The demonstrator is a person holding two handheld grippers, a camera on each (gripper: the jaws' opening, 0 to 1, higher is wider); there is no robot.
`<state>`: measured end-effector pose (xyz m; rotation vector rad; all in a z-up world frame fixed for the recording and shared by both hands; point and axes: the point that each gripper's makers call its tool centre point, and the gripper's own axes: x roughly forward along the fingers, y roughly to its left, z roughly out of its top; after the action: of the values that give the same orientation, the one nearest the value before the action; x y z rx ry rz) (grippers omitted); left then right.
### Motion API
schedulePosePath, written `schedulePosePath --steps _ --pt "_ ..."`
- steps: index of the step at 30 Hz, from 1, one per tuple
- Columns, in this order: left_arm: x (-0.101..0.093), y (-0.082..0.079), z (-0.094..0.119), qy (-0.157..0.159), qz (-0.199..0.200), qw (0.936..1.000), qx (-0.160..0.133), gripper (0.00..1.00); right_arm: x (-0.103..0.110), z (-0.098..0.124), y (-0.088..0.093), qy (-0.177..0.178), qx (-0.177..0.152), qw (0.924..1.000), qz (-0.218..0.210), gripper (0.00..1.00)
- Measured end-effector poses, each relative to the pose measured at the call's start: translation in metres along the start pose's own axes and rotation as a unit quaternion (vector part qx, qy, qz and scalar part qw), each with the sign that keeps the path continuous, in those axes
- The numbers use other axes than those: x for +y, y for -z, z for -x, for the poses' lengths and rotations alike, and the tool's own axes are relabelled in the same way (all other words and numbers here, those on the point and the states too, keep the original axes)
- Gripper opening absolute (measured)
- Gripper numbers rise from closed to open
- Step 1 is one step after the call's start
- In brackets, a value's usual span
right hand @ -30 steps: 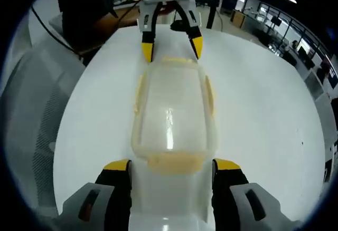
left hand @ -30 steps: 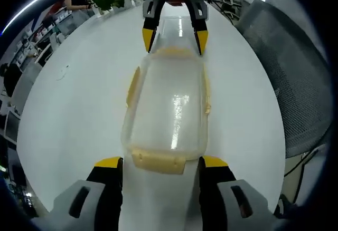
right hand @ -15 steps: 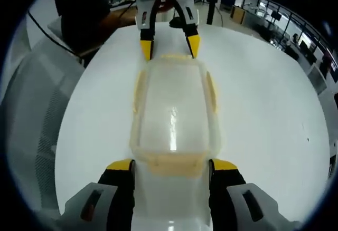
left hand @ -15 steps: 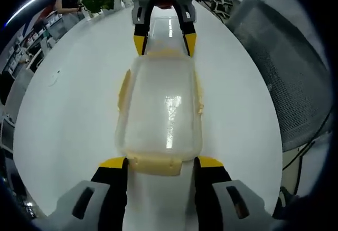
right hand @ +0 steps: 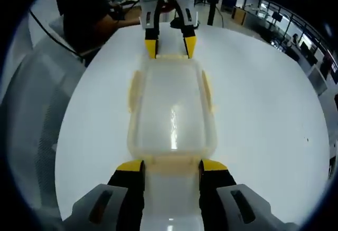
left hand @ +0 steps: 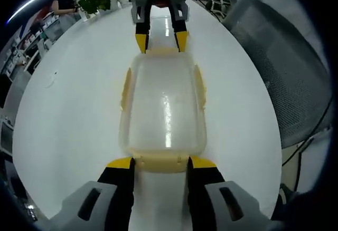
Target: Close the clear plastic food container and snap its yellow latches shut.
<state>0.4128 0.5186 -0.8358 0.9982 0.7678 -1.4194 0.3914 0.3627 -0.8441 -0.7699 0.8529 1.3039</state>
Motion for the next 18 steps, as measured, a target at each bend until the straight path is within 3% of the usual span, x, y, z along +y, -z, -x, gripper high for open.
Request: schedulePosePath --steps 7,12,18 --pt "-0.0009 0.0001 -0.0005 -0.004 -0.001 1.0 0.009 0.39 0.0005 -0.0001 -0.0011 0.001 0.016 0.9999 0.0 0.39" --pt "-0.0027 -0.0015 -0.001 -0.014 0.001 0.9994 0.032 0.38 0.0008 0.0024 0.0013 0.002 0.011 0.9999 -0.003 0.38" --pt "-0.0026 -0.0007 0.0013 -0.033 0.009 0.999 0.03 0.37 0.0005 0.0031 0.0009 0.002 0.006 0.9999 -0.008 0.37"
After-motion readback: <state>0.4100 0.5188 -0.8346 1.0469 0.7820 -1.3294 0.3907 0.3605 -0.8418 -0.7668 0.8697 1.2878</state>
